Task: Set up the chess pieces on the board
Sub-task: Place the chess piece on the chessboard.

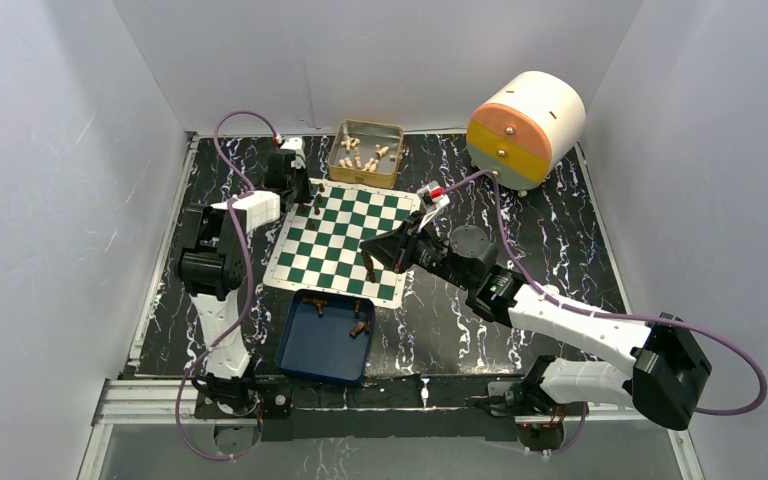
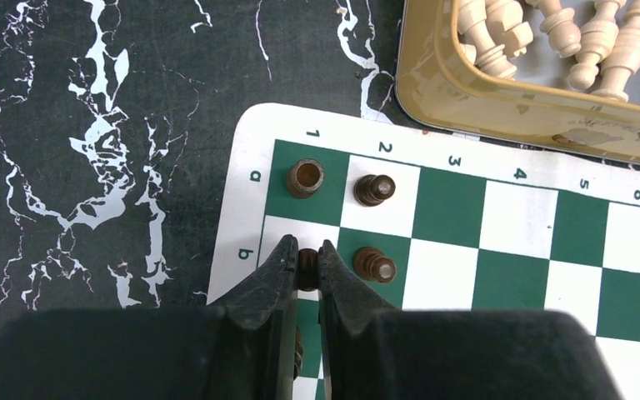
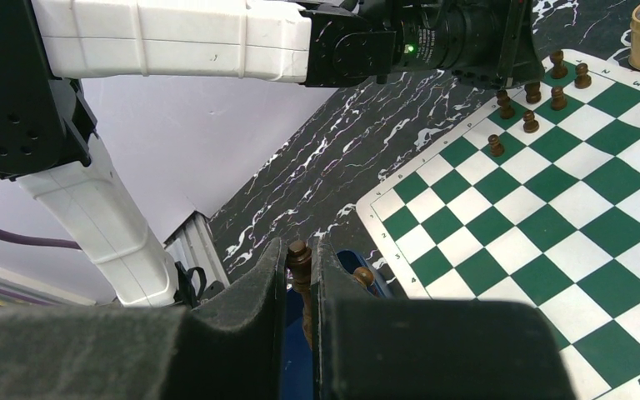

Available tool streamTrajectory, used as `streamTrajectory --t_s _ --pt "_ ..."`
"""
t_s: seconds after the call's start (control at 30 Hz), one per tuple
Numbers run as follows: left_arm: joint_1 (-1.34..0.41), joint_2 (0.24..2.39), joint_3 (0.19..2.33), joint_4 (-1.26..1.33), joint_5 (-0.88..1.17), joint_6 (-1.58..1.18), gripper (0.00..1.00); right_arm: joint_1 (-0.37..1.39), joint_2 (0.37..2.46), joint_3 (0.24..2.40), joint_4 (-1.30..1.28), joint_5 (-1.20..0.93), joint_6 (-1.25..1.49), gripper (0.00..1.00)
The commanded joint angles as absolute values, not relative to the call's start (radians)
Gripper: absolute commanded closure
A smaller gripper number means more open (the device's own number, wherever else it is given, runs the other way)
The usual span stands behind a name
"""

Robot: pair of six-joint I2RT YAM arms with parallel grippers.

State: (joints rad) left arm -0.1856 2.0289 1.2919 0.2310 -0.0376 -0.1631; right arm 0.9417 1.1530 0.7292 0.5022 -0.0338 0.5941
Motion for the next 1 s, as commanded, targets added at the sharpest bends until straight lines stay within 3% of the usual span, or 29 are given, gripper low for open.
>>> streamTrajectory --t_s 0.0,0.23,0.47,0.97 --pt "-0.192 2.021 1.277 0.251 -0.061 -0.118 0.93 0.936 1.138 0.752 0.573 -0.038 0.577 0.89" --pt "-0.192 2.016 1.279 0.241 -0.068 -0.112 0.87 0.936 1.141 0.749 0.575 -0.036 0.573 0.88" --pt "-0.192 2.001 1.314 0.19 -0.052 -0.124 0.67 0.936 1.136 0.745 0.563 -0.035 0.579 0.88" --pt "-0.19 1.75 1.401 -0.074 -0.029 -0.25 0.5 0.937 1.154 0.742 0.566 -0.007 0.687 0.91"
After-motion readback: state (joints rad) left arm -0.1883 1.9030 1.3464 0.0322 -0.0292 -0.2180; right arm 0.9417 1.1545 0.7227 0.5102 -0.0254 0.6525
